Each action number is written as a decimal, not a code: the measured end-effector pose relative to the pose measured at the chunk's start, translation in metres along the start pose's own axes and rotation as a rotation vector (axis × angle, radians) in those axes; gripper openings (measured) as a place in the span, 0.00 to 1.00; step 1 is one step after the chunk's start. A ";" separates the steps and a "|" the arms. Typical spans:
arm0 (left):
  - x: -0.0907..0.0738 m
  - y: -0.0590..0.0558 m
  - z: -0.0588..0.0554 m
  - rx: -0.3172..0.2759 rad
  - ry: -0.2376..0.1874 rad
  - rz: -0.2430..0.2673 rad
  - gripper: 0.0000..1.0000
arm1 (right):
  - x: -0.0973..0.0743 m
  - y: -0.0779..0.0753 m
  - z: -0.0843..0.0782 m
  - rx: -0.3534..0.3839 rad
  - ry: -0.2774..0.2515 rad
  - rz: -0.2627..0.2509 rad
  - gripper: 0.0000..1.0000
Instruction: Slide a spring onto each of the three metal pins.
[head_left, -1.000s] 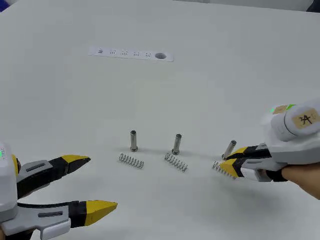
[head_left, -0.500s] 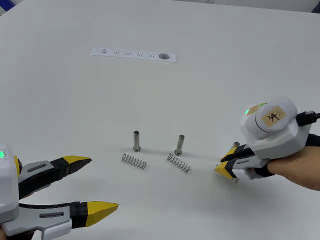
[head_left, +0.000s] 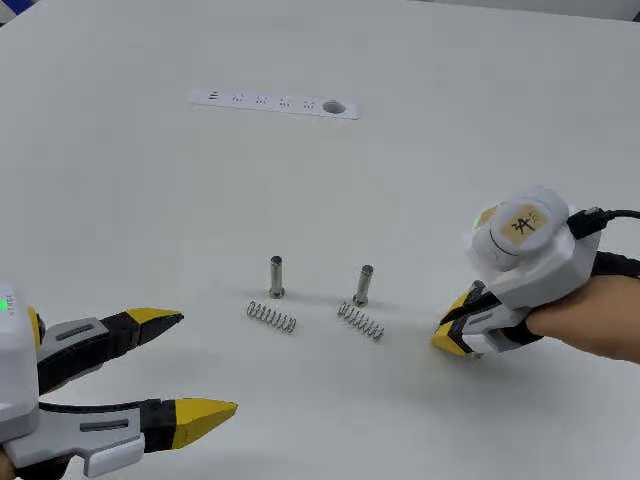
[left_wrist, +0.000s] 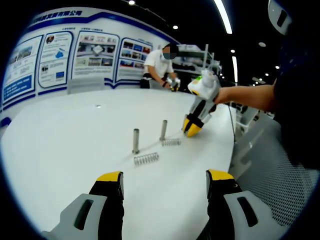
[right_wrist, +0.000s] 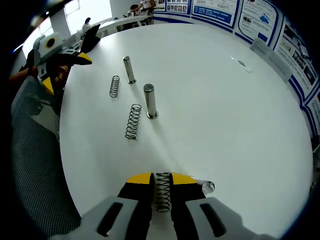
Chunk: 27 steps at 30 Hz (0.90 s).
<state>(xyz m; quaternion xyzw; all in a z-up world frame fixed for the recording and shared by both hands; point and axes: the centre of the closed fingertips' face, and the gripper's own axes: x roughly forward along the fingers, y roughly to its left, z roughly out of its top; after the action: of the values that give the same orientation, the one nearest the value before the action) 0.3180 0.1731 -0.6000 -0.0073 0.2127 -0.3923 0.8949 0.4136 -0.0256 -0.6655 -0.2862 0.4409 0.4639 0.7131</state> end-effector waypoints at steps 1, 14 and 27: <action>0.000 0.000 0.000 -0.001 0.000 0.001 0.68 | 0.000 0.000 0.000 0.000 0.001 0.004 0.14; 0.001 -0.001 -0.001 -0.004 0.000 -0.001 0.68 | -0.012 0.000 0.009 0.003 -0.044 -0.017 0.12; 0.002 -0.002 0.000 0.000 -0.004 -0.008 0.68 | -0.034 0.001 0.026 0.002 -0.121 -0.061 0.12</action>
<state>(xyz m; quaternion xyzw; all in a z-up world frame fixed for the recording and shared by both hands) 0.3179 0.1703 -0.6000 -0.0092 0.2108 -0.3959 0.8937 0.4157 -0.0179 -0.6237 -0.2705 0.3885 0.4580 0.7524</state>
